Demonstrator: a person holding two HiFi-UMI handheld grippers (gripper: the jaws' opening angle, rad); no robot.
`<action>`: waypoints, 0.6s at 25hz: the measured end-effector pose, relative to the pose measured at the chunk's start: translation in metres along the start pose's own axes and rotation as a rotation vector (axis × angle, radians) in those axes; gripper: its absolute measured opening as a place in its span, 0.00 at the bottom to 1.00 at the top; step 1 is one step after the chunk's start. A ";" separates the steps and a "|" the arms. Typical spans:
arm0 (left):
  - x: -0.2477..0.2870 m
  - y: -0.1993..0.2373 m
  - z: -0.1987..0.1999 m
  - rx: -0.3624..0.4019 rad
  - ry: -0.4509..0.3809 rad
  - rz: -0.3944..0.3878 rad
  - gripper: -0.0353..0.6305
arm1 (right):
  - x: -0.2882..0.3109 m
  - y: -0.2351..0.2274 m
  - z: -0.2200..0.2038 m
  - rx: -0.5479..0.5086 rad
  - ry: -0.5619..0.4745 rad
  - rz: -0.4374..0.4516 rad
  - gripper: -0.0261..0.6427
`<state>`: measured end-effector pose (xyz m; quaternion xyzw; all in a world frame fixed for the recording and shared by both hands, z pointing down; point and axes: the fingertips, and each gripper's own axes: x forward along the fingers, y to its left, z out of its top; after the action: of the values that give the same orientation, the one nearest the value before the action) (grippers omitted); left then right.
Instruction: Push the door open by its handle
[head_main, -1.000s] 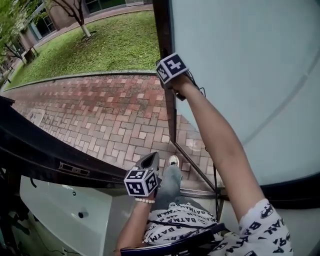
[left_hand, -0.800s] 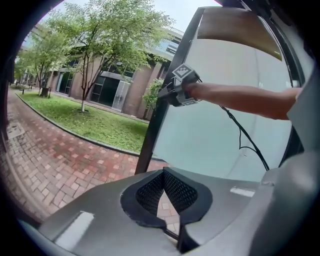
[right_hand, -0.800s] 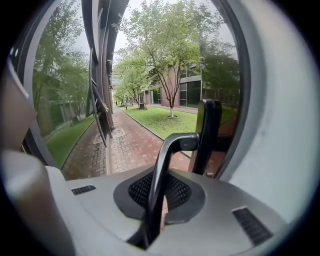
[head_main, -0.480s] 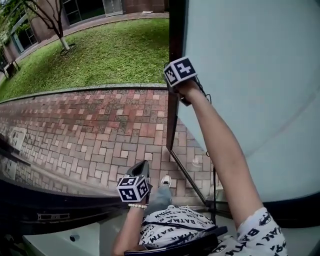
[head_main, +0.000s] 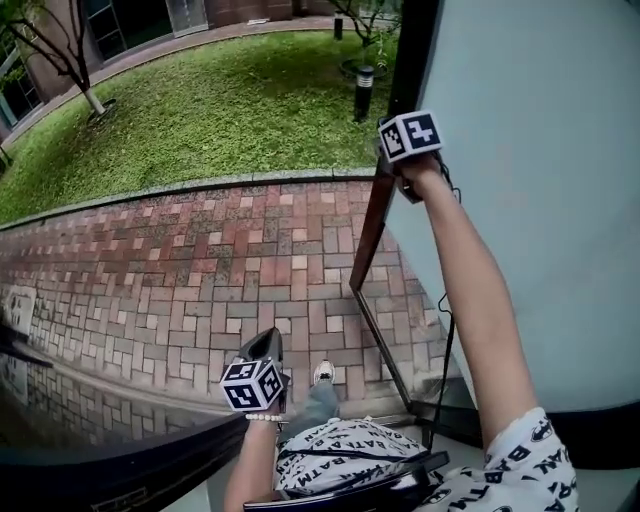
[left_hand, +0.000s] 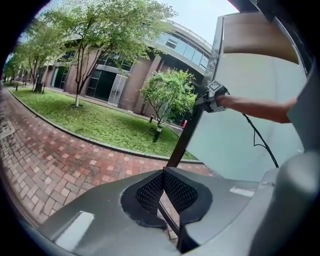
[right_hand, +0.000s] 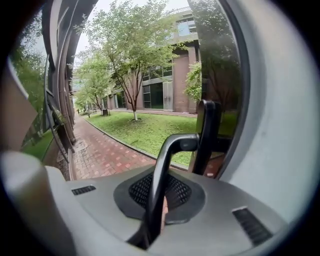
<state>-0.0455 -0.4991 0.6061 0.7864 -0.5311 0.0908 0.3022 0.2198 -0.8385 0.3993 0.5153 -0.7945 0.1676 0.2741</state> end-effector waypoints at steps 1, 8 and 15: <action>0.003 0.000 0.000 -0.005 0.008 -0.008 0.03 | -0.003 -0.017 -0.001 0.015 -0.001 -0.017 0.06; 0.029 0.016 0.002 -0.026 0.059 -0.016 0.03 | -0.014 -0.130 -0.014 0.106 -0.001 -0.132 0.05; 0.050 0.021 0.013 -0.019 0.083 -0.022 0.03 | -0.036 -0.214 -0.029 0.154 0.017 -0.229 0.05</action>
<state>-0.0459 -0.5506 0.6266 0.7848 -0.5102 0.1149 0.3324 0.4339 -0.8848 0.3975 0.6209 -0.7127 0.2001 0.2579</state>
